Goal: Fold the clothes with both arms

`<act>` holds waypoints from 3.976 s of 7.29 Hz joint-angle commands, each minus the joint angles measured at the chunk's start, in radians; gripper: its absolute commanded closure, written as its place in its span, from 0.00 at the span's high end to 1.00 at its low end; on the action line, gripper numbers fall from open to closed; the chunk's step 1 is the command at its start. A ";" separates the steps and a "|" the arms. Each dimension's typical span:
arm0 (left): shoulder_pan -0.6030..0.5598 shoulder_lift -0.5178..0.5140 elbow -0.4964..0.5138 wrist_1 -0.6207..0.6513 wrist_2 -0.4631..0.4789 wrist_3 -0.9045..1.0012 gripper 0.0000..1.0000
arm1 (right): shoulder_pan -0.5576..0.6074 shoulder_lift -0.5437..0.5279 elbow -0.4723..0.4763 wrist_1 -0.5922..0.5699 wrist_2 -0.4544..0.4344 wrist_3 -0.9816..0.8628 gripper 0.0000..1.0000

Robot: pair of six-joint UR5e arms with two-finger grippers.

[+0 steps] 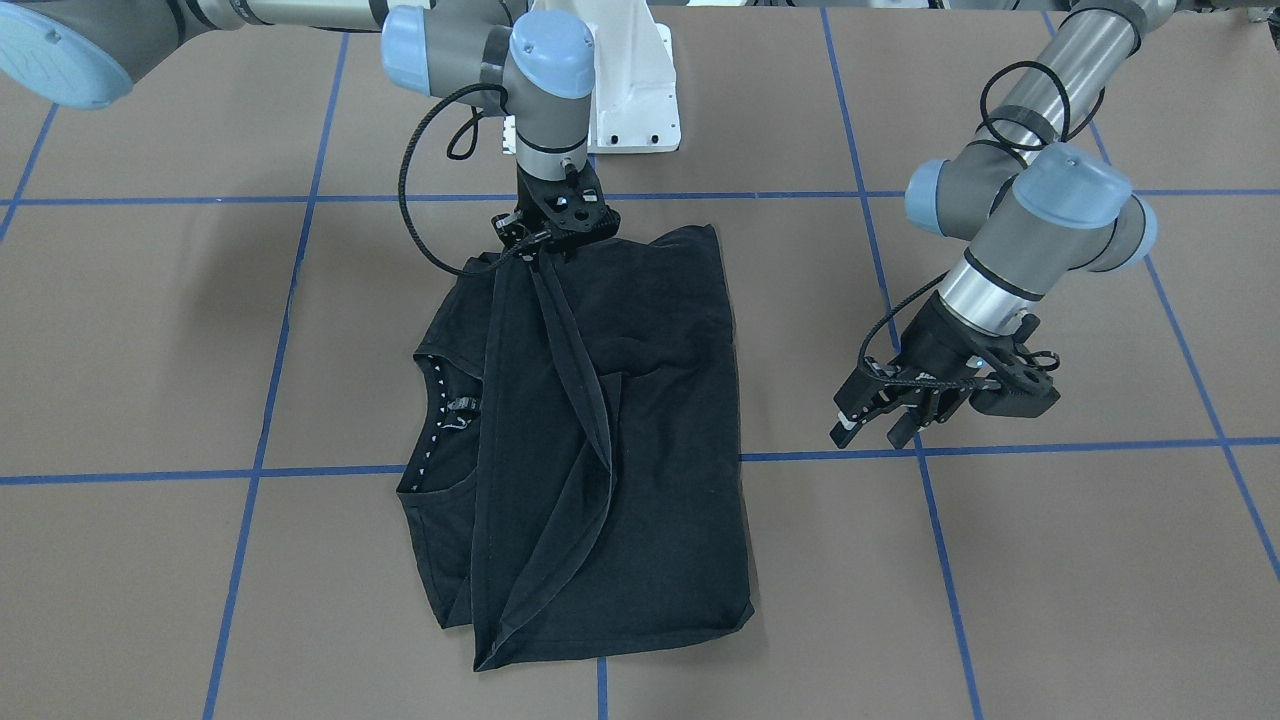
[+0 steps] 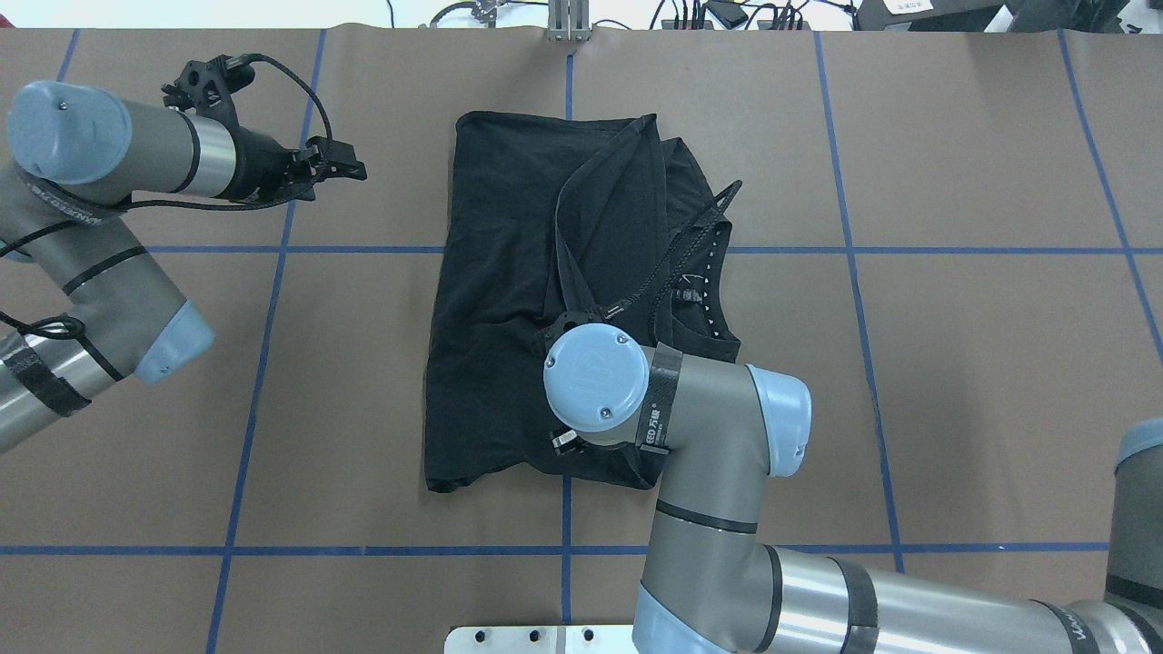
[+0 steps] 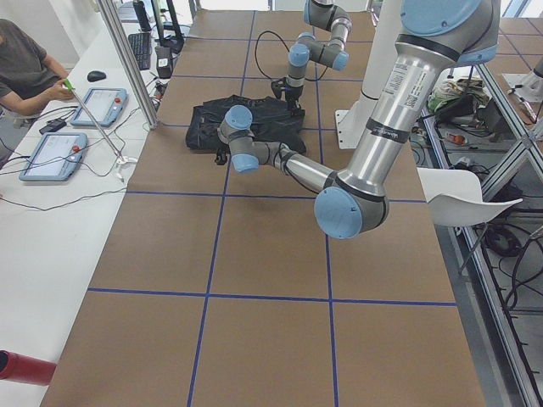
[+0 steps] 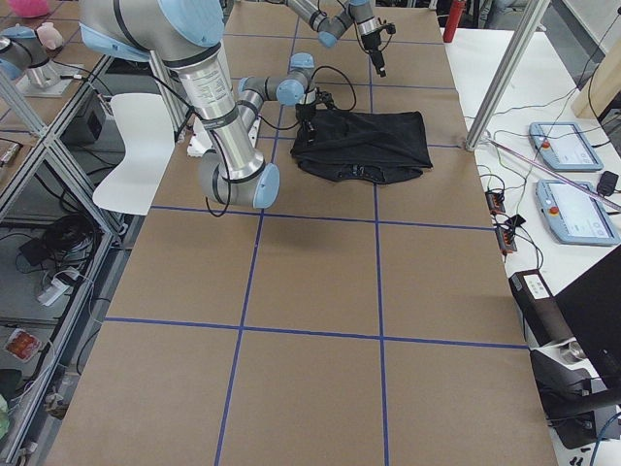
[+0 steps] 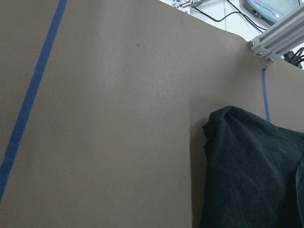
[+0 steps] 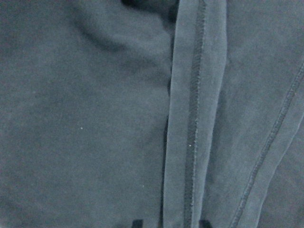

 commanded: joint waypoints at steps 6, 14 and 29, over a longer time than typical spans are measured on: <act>0.001 0.008 -0.001 0.000 0.003 -0.008 0.87 | 0.000 -0.003 0.031 -0.034 -0.031 -0.031 0.00; 0.001 0.008 -0.011 0.000 0.004 -0.014 0.87 | -0.042 -0.249 0.281 -0.110 0.002 0.106 0.99; 0.007 0.005 -0.011 0.000 0.004 -0.041 0.87 | -0.070 -0.385 0.229 0.319 -0.176 1.388 0.98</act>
